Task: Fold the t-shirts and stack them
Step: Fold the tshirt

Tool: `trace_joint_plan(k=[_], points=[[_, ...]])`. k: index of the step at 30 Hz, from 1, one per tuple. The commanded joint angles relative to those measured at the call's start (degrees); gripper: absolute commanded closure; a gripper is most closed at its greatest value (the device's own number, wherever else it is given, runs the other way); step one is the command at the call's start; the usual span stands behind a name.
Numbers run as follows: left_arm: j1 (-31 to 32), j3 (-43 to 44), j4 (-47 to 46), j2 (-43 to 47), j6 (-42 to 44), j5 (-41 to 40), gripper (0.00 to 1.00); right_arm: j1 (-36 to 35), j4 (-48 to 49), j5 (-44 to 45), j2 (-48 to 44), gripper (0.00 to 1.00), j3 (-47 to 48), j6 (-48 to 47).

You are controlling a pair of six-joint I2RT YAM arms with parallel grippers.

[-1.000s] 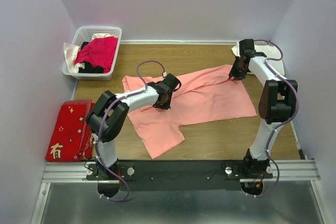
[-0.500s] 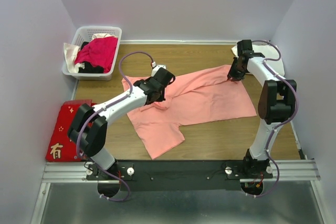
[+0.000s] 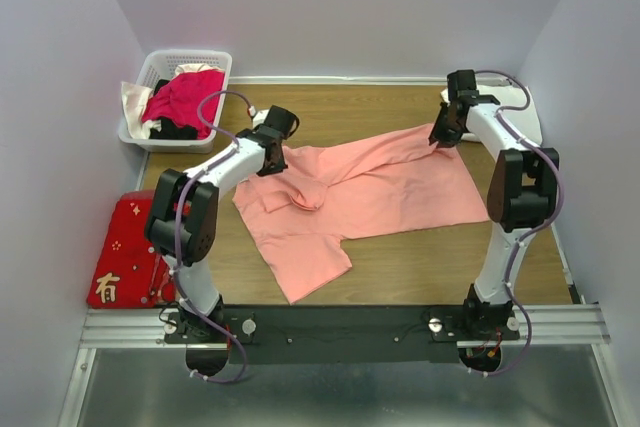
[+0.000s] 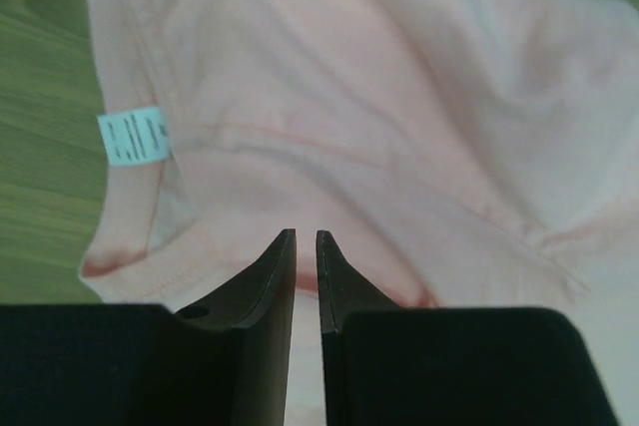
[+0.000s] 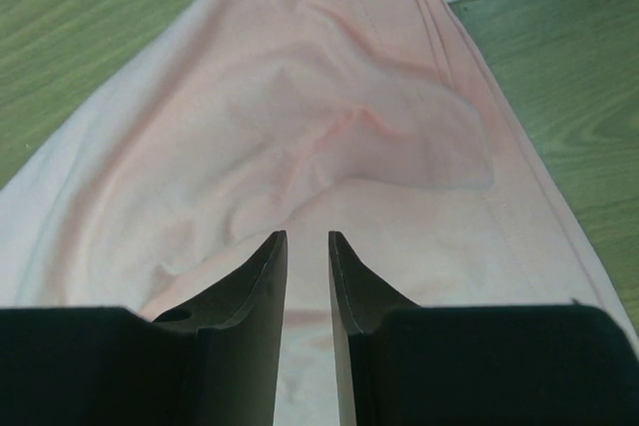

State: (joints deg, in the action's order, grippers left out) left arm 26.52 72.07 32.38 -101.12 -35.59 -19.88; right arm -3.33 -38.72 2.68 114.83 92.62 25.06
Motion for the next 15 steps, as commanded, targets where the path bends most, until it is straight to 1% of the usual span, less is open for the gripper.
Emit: trace_joint_plan(k=[1,6,11,15], points=[[-4.3,6.4,-0.7,-5.8,-0.2,1.3,0.78,-0.5,0.4,-0.8,4.0,0.68,4.9,-0.1],[-6.0,11.4,1.7,-13.0,0.8,2.5,0.78,-0.4,0.3,-1.7,9.1,0.67,9.0,-0.5],[-8.6,14.6,3.0,-16.7,0.0,5.0,0.78,-0.5,0.2,-2.2,14.9,0.67,12.1,-0.1],[-11.6,18.4,4.4,-19.1,-0.9,6.4,0.77,-0.4,0.2,-2.3,17.6,0.67,13.8,0.5]])
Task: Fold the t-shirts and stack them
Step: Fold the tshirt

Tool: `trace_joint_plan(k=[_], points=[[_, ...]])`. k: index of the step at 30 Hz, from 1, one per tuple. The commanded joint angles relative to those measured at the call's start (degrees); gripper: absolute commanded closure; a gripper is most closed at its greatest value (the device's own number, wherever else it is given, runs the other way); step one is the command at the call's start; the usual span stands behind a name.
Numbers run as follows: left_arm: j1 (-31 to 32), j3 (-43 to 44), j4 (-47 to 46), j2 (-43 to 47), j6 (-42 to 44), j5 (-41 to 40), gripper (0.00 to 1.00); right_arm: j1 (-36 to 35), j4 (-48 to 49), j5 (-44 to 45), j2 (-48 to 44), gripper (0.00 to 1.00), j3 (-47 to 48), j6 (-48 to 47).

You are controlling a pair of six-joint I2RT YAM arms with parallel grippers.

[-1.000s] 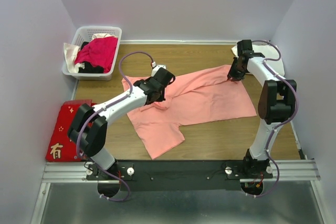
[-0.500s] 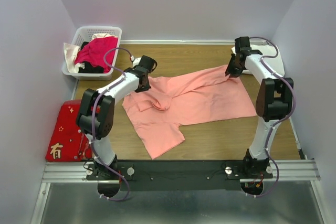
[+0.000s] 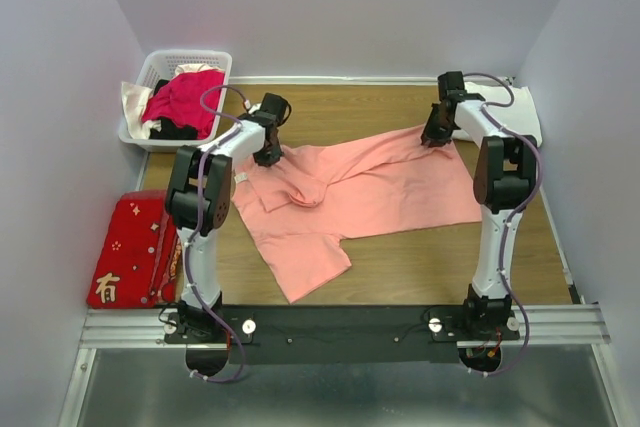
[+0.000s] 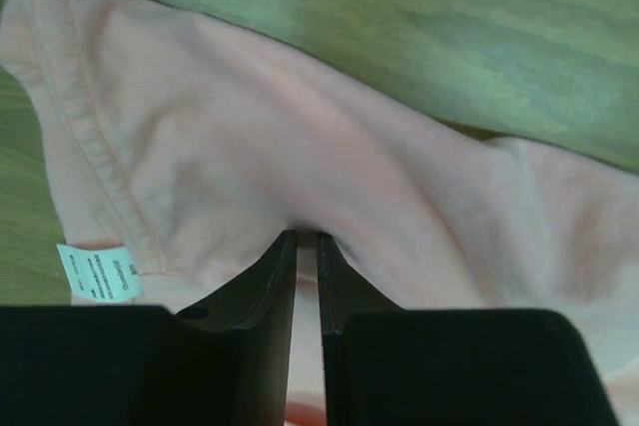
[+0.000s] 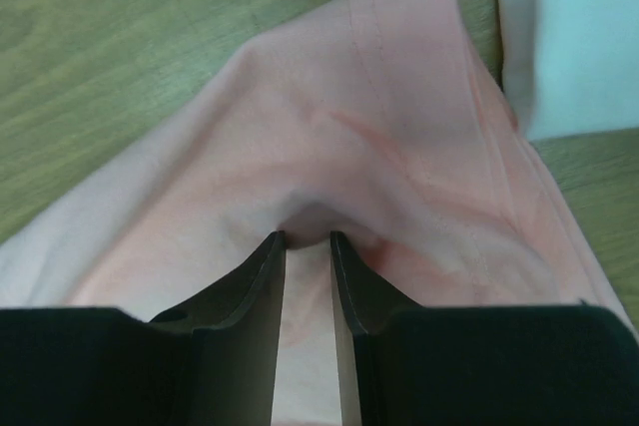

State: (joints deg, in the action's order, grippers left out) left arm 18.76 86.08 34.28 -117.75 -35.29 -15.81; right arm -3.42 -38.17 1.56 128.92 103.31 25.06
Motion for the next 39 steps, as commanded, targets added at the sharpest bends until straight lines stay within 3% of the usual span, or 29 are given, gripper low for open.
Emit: trace_joint_plan(k=[1,8,17,26,39], points=[[-5.0,5.1,2.9,-3.0,-1.4,2.7,0.77,-0.4,-0.5,-1.1,4.1,0.67,3.6,0.8],[-9.4,17.5,5.6,-10.1,-1.9,6.8,0.78,-0.4,-2.6,-1.3,9.1,0.66,9.9,2.1],[-10.8,46.6,13.8,-29.2,-0.3,11.8,0.78,-0.4,-6.3,-3.8,16.5,0.66,22.3,3.7],[-12.3,48.1,7.1,-31.1,-0.7,14.2,0.78,-0.3,-6.7,-4.1,14.8,0.66,21.7,3.2],[-15.9,49.8,1.8,-30.1,1.2,11.2,0.76,-0.3,-6.6,1.1,6.6,0.66,14.0,0.2]])
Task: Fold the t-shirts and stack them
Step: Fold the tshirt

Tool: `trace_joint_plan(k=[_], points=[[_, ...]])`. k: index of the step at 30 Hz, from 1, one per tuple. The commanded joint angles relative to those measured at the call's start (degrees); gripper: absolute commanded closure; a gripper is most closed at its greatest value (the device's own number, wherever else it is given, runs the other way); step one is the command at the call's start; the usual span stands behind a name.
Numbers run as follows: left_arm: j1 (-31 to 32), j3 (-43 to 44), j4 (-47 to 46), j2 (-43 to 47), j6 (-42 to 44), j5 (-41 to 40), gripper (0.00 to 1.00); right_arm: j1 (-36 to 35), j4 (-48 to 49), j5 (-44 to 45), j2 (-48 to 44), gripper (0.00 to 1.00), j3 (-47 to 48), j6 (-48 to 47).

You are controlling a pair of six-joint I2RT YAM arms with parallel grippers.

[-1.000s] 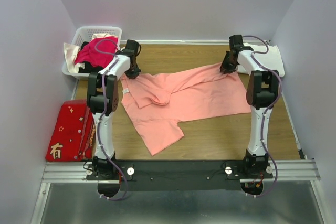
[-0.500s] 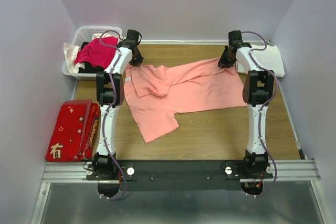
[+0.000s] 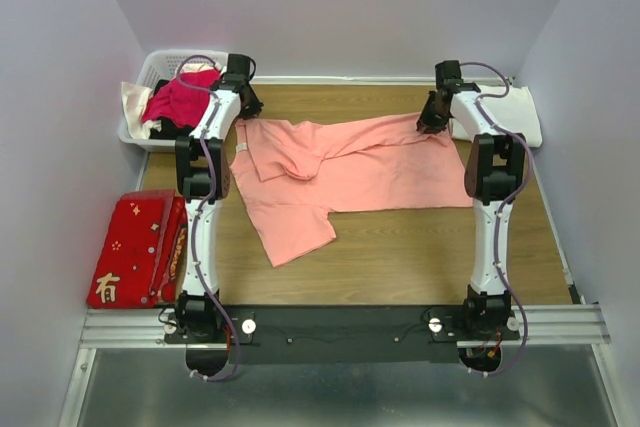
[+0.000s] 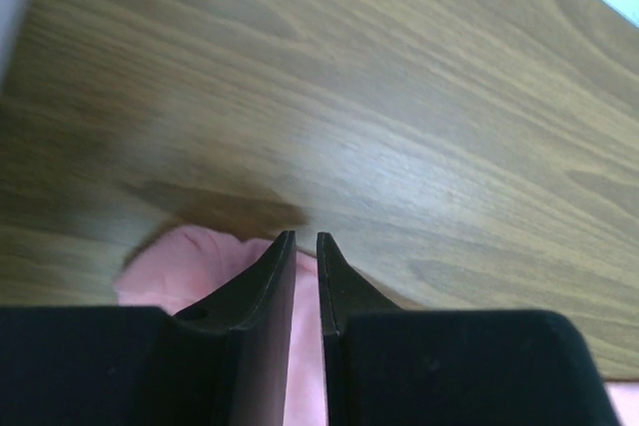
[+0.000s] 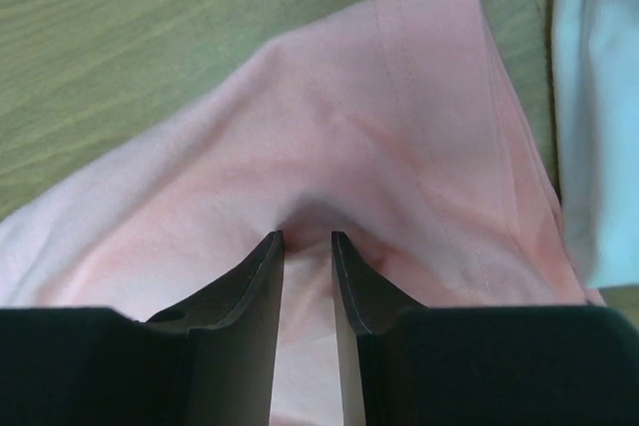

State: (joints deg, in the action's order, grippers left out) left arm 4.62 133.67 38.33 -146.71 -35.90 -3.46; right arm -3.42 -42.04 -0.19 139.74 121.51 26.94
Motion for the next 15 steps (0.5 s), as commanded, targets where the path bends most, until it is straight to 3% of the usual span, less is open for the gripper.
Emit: trace_joint_plan(k=[1,7,15], points=[[-1.9,2.5,-2.3,-1.2,2.1,-1.2,0.76,-0.4,-2.8,3.3,-4.8,0.66,-5.2,-1.8],[-2.0,1.6,-2.4,-1.0,4.2,-0.7,0.76,-0.3,-2.7,8.1,-9.8,0.66,-15.1,-2.1],[-0.3,-5.2,-5.4,7.6,7.9,0.0,0.76,-0.4,-2.6,8.2,-13.0,0.66,-16.1,-1.9]])
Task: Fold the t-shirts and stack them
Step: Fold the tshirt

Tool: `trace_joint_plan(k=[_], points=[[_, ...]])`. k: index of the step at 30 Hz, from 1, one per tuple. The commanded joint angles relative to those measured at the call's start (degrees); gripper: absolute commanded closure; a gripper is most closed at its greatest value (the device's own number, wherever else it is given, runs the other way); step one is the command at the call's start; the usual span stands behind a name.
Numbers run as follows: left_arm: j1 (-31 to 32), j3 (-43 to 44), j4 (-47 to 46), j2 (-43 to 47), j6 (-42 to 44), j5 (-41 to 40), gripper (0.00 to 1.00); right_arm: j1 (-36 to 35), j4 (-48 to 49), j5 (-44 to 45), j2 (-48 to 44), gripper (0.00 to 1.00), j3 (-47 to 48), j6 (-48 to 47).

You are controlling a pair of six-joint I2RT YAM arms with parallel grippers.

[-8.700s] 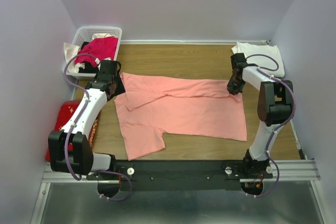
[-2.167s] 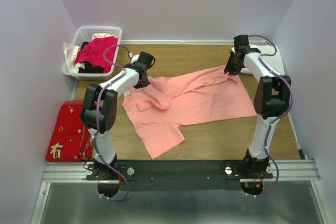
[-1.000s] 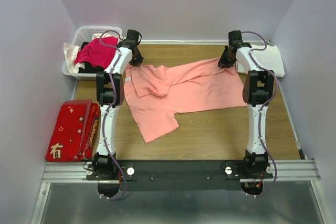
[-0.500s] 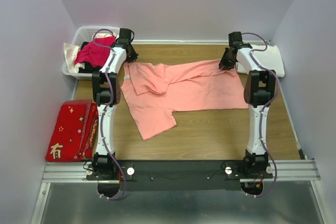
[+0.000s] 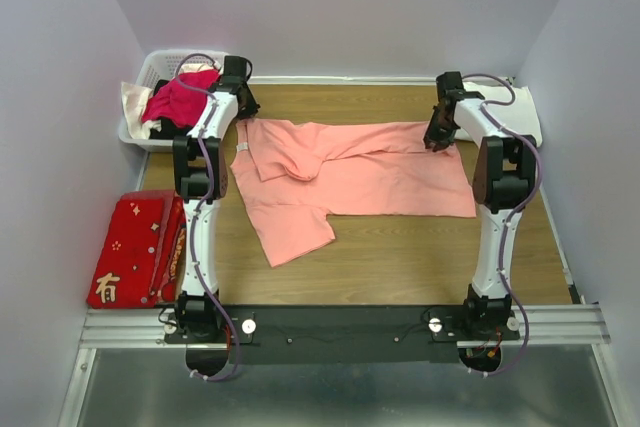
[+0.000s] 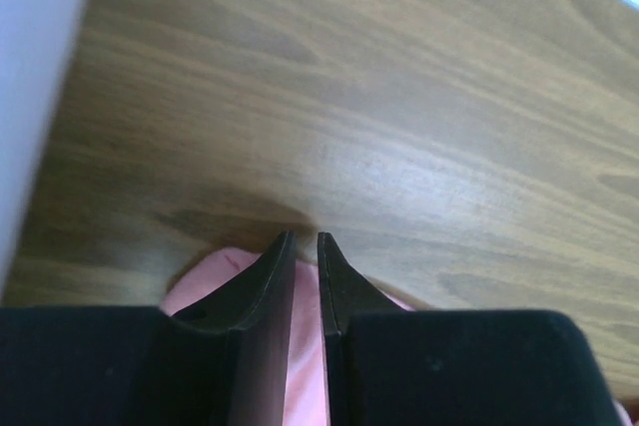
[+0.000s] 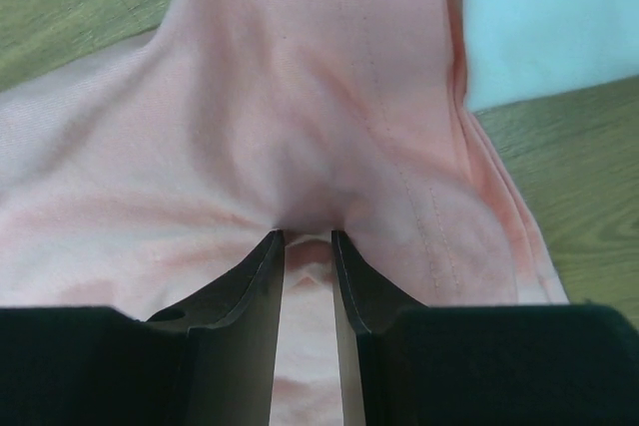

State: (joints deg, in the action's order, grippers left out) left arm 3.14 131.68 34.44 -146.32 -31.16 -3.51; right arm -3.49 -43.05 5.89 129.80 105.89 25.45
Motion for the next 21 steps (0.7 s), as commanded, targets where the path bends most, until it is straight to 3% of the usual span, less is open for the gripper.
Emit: trace_joint_plan(k=[1,9,21], points=[[1.7,-5.1,-2.1,8.4,4.3,-0.6,0.76,-0.2,-1.6,2.0,-3.4,0.66,-0.3,-0.3],[7.8,-15.7,-4.9,21.1,8.0,-8.5,0.76,-0.3,-0.7,1.8,-7.8,0.66,-1.4,-1.6],[12.4,-38.9,-6.8,34.1,5.5,-7.0,0.75,-0.3,2.5,0.6,-14.5,0.62,-11.0,-0.6]])
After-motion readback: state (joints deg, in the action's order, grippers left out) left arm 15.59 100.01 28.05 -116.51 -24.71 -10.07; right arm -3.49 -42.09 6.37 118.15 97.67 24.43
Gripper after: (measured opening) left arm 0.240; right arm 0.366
